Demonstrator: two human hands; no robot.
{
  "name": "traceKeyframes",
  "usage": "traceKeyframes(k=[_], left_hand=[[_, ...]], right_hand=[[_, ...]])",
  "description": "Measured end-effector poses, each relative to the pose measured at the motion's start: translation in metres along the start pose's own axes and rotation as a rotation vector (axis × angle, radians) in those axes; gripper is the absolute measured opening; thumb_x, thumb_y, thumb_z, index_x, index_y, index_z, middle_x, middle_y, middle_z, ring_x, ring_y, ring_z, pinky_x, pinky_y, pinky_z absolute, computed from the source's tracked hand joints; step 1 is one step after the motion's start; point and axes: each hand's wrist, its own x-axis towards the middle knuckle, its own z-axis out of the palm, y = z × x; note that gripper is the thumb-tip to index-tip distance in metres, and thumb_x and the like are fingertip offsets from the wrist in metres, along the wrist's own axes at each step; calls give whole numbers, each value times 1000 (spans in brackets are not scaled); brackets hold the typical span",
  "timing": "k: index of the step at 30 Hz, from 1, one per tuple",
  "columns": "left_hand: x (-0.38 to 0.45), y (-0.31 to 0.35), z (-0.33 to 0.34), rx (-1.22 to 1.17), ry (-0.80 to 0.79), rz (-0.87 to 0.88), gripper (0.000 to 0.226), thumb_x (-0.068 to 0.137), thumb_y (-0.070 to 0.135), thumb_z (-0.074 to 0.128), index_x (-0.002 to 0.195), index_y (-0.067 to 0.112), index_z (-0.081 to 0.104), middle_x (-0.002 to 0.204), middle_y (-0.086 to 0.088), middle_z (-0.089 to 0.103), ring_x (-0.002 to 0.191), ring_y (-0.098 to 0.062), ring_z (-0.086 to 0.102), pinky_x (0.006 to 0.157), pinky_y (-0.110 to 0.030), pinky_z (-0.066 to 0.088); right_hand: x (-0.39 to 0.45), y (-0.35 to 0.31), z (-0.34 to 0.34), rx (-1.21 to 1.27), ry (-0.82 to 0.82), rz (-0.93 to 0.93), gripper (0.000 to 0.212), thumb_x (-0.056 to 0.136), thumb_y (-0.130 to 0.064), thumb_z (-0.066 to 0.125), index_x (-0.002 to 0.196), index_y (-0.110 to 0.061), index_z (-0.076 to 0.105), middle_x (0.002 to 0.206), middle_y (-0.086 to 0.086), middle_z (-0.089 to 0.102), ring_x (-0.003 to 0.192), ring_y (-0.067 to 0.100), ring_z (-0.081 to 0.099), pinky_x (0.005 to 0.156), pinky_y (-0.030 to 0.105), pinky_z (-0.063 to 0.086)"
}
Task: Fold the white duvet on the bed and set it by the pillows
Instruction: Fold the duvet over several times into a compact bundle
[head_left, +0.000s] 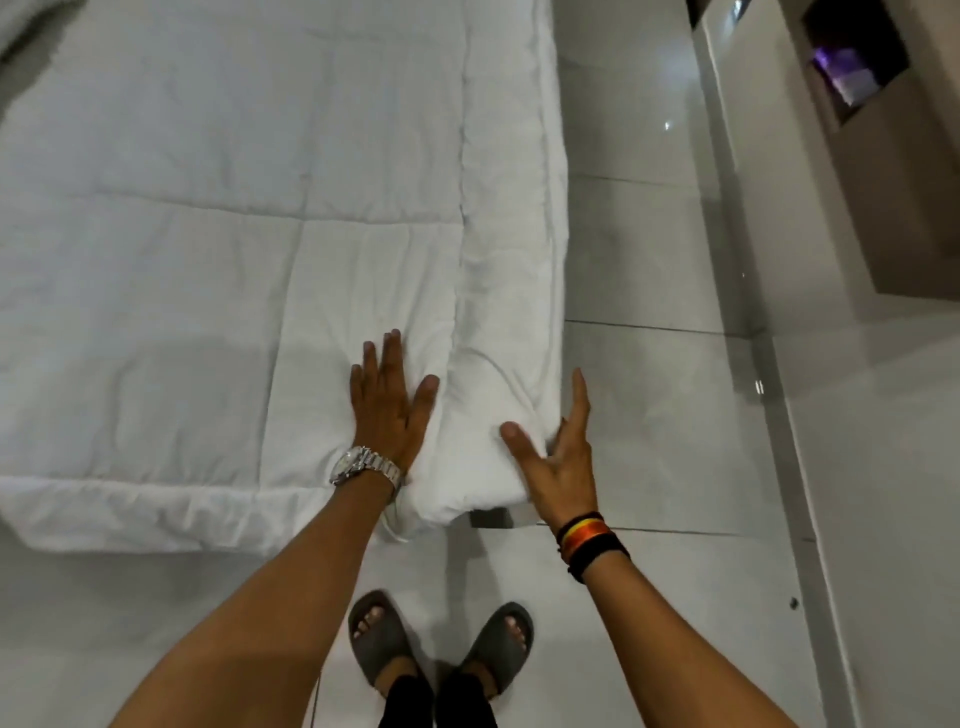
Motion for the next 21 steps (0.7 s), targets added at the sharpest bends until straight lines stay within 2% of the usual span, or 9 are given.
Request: traceKeyframes(k=[2, 4, 7, 9, 11, 13, 17, 19, 21], left_hand=[[0, 11, -6, -9, -17, -48, 87, 96, 65, 20, 168, 14, 14, 175, -9, 17, 163, -29, 6, 130, -45, -3], [-2, 24, -12, -102, -49, -124, 89, 93, 66, 12, 168, 18, 14, 174, -9, 19, 163, -27, 10, 130, -45, 0], [-16, 49, -30, -363, -100, -199, 81, 96, 72, 16, 167, 34, 16, 171, -1, 32, 158, -19, 29, 129, -40, 16], [-26, 65, -47, -492, -148, -253, 67, 104, 70, 20, 166, 44, 16, 165, 6, 42, 153, -15, 37, 123, -30, 24], [-34, 71, -67, -513, -119, -237, 64, 104, 66, 22, 164, 45, 20, 159, 11, 49, 146, -9, 42, 118, -26, 30], [-44, 66, -90, -526, -76, -217, 65, 103, 68, 23, 163, 45, 24, 155, 13, 53, 140, -2, 43, 110, -17, 32], [-65, 6, -131, -479, -2, -244, 58, 108, 58, 29, 163, 42, 26, 160, 7, 49, 142, -5, 42, 104, -8, 30], [-85, -42, -152, -428, 68, -305, 64, 102, 63, 31, 162, 40, 28, 165, 3, 42, 148, -14, 41, 113, -22, 32], [-107, -89, -169, -371, 74, -351, 69, 99, 69, 30, 162, 41, 27, 170, 5, 30, 153, -19, 35, 121, -38, 31]], right_hand=[[-10, -8, -4, -189, -119, -29, 133, 63, -87, 71, 160, -51, -11, 169, -3, 31, 142, 25, 49, 113, 42, 46], [-20, -13, -4, -308, -164, -42, 121, 79, -74, 71, 161, -50, -14, 169, -4, 30, 141, 28, 50, 111, 41, 47], [-35, -30, -11, -306, -74, -133, 77, 97, -30, 64, 162, -48, 24, 151, -3, 55, 131, 23, 59, 104, 25, 46], [-40, -39, -26, -101, 10, -146, 65, 93, -8, 65, 150, -37, 53, 143, -12, 62, 129, 10, 60, 105, 14, 42], [-41, -44, -46, 91, 75, -132, 56, 90, 2, 71, 139, -25, 66, 137, -15, 66, 127, 4, 61, 105, 12, 43], [-39, -31, -58, 136, 102, -3, 53, 88, -11, 82, 136, -27, 67, 135, -13, 67, 128, 8, 61, 108, 19, 45], [-63, 5, -38, -85, 31, 293, 97, 75, -71, 73, 159, -41, 35, 162, -5, 41, 149, 20, 40, 117, 34, 35], [-85, 17, -8, -181, 86, 288, 99, 82, -74, 68, 163, -47, 18, 171, -4, 24, 154, 21, 29, 123, 41, 29], [-106, 20, 26, -141, 166, 233, 96, 90, -57, 72, 165, -43, 14, 168, -9, 26, 150, 13, 32, 120, 32, 29]])
